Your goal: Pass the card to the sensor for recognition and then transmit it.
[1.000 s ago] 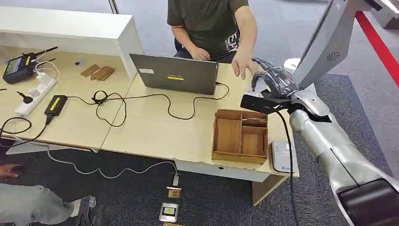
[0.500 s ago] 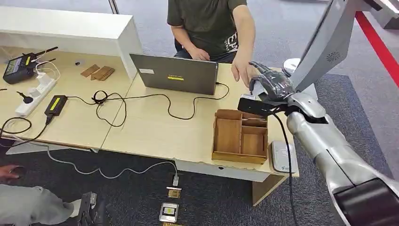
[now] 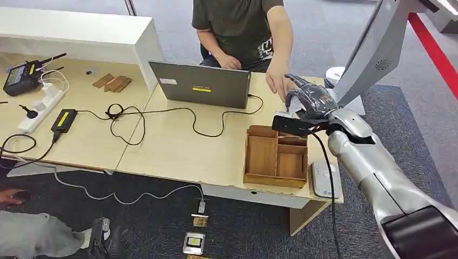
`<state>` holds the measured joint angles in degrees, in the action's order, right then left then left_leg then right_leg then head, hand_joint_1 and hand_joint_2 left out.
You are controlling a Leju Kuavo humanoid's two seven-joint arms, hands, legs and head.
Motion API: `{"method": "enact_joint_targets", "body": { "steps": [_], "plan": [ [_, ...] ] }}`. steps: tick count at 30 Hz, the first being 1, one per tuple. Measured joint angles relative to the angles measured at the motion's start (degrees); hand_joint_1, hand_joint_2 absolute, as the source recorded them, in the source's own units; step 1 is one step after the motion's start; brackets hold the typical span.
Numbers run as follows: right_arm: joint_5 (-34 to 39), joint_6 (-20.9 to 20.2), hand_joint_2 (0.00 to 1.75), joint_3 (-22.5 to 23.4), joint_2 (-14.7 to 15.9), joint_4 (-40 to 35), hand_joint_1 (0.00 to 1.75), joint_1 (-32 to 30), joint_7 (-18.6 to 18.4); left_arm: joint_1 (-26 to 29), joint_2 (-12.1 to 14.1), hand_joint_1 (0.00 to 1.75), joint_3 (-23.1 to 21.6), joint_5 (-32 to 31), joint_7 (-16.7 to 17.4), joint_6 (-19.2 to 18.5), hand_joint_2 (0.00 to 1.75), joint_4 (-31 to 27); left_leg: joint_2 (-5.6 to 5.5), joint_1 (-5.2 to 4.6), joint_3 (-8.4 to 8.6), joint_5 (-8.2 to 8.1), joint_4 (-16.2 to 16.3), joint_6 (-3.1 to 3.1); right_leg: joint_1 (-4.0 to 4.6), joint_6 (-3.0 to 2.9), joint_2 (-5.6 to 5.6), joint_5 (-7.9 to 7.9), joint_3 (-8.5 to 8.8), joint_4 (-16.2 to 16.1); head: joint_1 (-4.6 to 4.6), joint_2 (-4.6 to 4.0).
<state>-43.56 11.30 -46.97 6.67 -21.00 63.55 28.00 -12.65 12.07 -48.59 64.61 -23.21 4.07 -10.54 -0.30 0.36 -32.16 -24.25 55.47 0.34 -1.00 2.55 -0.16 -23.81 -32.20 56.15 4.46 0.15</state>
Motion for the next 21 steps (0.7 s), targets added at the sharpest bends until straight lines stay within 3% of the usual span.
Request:
{"method": "enact_joint_targets", "body": {
  "steps": [1, 2, 3, 12, 21],
  "plan": [
    [-0.1, 0.0, 1.75, 0.0, 0.0, 0.0, 1.75, 0.0, 0.0, 0.0, 0.0, 0.0, 0.0, 0.0, 0.0, -0.1, 0.0, 0.0, 0.0, 0.0, 0.0, 0.0, 0.0, 0.0, 0.0, 0.0, 0.0, 0.0, 0.0, 0.0, 0.0, 0.0],
    [-0.3, 0.0, 1.75, 0.1, 0.1, 0.0, 0.07, 0.0, 0.0, -0.1, 0.0, 0.0, 0.0, 0.0, 0.1, -0.1, 0.0, 0.0, 0.0, 0.0, 0.01, 0.0, 0.0, 0.0, 0.0, 0.0, 0.0, 0.0, 0.0, 0.0, 0.0, 0.0],
    [-0.4, 0.0, 0.0, 0.1, 0.1, 0.0, 0.0, 0.0, 0.0, -0.1, 0.0, 0.0, 0.0, -0.1, 0.1, -0.1, 0.0, 0.0, 0.0, 0.0, 0.0, 0.0, 0.0, 0.0, 0.0, 0.0, 0.0, 0.0, 0.01, 0.0, 0.0, 0.0],
    [-1.6, -1.1, 0.0, 0.3, 0.2, 0.2, 0.0, -0.1, -0.5, 0.2, 0.0, 0.0, 0.0, -0.2, 0.4, 0.4, 0.0, 0.0, 0.0, 0.0, 0.0, 0.0, 0.0, 0.0, 0.0, 0.0, 0.0, 0.01, 0.01, 0.0, 0.0, 0.0],
    [-1.9, 4.4, 0.0, 1.5, 0.3, 0.4, 0.0, -0.3, 0.3, 0.3, 0.0, 0.0, 0.0, -0.3, 0.6, 0.5, 0.0, 0.0, 0.0, 0.0, 0.01, 0.0, 0.0, 0.0, 0.0, 0.0, 0.0, 0.01, 0.01, 0.0, 0.0, 0.0]
  ]
}}
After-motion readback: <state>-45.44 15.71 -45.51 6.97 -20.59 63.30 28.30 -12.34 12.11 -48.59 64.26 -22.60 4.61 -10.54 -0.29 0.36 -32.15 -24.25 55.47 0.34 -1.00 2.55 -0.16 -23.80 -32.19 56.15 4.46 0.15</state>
